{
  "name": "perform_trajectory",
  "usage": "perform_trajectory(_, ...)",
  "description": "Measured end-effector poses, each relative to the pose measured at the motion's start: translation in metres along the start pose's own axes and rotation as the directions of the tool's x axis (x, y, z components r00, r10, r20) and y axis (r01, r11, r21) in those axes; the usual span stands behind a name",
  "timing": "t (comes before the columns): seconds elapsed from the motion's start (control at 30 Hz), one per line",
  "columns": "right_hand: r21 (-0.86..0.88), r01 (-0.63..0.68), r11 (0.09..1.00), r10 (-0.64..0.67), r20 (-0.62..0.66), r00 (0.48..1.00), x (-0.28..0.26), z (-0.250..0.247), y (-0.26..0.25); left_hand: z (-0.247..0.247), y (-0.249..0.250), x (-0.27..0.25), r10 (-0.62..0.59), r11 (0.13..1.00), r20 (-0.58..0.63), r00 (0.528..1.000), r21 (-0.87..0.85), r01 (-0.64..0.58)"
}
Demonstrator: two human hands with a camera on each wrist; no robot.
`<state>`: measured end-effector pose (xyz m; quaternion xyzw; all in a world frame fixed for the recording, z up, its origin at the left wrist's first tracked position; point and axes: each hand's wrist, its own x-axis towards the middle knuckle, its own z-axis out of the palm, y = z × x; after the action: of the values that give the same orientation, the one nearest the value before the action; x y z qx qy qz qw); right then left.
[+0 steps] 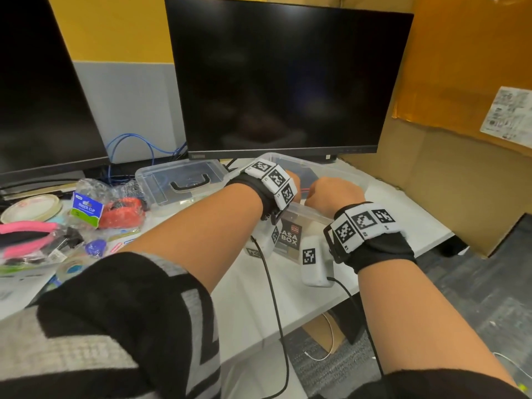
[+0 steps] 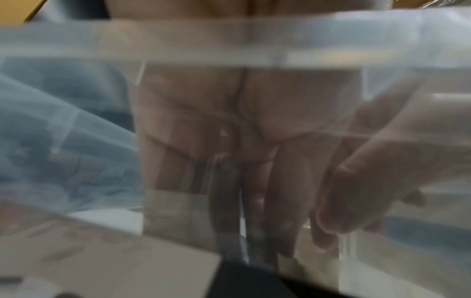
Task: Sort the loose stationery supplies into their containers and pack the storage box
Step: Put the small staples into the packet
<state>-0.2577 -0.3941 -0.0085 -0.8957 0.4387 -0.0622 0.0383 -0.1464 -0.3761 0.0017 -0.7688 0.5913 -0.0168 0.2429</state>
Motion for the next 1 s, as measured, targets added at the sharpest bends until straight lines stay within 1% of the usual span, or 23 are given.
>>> perform_trajectory(0.07, -0.009, -0.005, 1.0, 0.005, 0.003, 1.0, -0.001, -0.001, 0.0, 0.0, 0.002, -0.002, -0.012, 1.0, -0.01, 1.0, -0.026, 0.012)
perform_trajectory(0.17, -0.011, -0.009, 1.0, 0.009, 0.006, 1.0, -0.001, -0.001, 0.0, 0.001, 0.006, -0.008, -0.058, 0.985, -0.05, 0.997, -0.164, 0.049)
perform_trajectory(0.23, -0.008, -0.012, 1.0, 0.012, 0.009, 1.0, -0.001, -0.001, -0.001, 0.005, 0.007, -0.008, -0.058, 0.975, -0.097, 0.994, -0.221, 0.035)
perform_trajectory(0.37, -0.003, -0.019, 1.0, 0.019, 0.006, 1.0, -0.001, -0.002, -0.002, 0.007, 0.008, -0.011, -0.069, 0.955, -0.118, 0.991, -0.297, 0.031)
perform_trajectory(0.47, 0.011, -0.032, 0.999, 0.032, -0.009, 0.999, -0.002, -0.003, -0.002, 0.0, 0.01, -0.021, -0.097, 0.915, -0.141, 0.985, -0.402, 0.033)
perform_trajectory(0.57, 0.036, -0.039, 0.999, 0.04, -0.029, 0.999, -0.003, -0.002, -0.001, -0.002, 0.004, -0.035, -0.131, 0.823, -0.208, 0.969, -0.568, -0.011)
perform_trajectory(0.63, 0.069, -0.037, 0.997, 0.041, -0.063, 0.997, -0.005, -0.003, -0.001, 0.002, -0.004, -0.048, -0.144, 0.77, -0.254, 0.956, -0.636, -0.054)
perform_trajectory(0.73, 0.066, -0.03, 0.997, 0.038, -0.126, 0.991, -0.01, -0.006, -0.006, 0.016, -0.018, -0.069, -0.173, 0.727, -0.263, 0.949, -0.684, -0.057)
perform_trajectory(0.77, 0.05, -0.026, 0.998, 0.033, -0.162, 0.986, -0.011, -0.007, -0.009, 0.019, -0.022, -0.076, -0.181, 0.711, -0.263, 0.948, -0.7, -0.058)
perform_trajectory(0.83, 0.042, 0.004, 0.999, 0.008, -0.276, 0.961, -0.017, -0.009, -0.023, 0.028, -0.036, -0.093, -0.19, 0.699, -0.282, 0.94, -0.712, -0.073)
perform_trajectory(0.9, 0.058, 0.078, 0.995, -0.051, -0.379, 0.924, -0.023, -0.013, -0.046, 0.04, -0.056, -0.112, -0.227, 0.69, -0.295, 0.928, -0.721, -0.06)
perform_trajectory(0.93, 0.066, 0.126, 0.99, -0.088, -0.413, 0.906, -0.026, -0.017, -0.058, 0.045, -0.066, -0.12, -0.262, 0.673, -0.302, 0.916, -0.738, -0.051)
perform_trajectory(1.0, 0.111, 0.235, 0.966, -0.166, -0.435, 0.885, -0.033, -0.023, -0.089, 0.058, -0.087, -0.144, -0.322, 0.641, -0.306, 0.896, -0.767, -0.031)
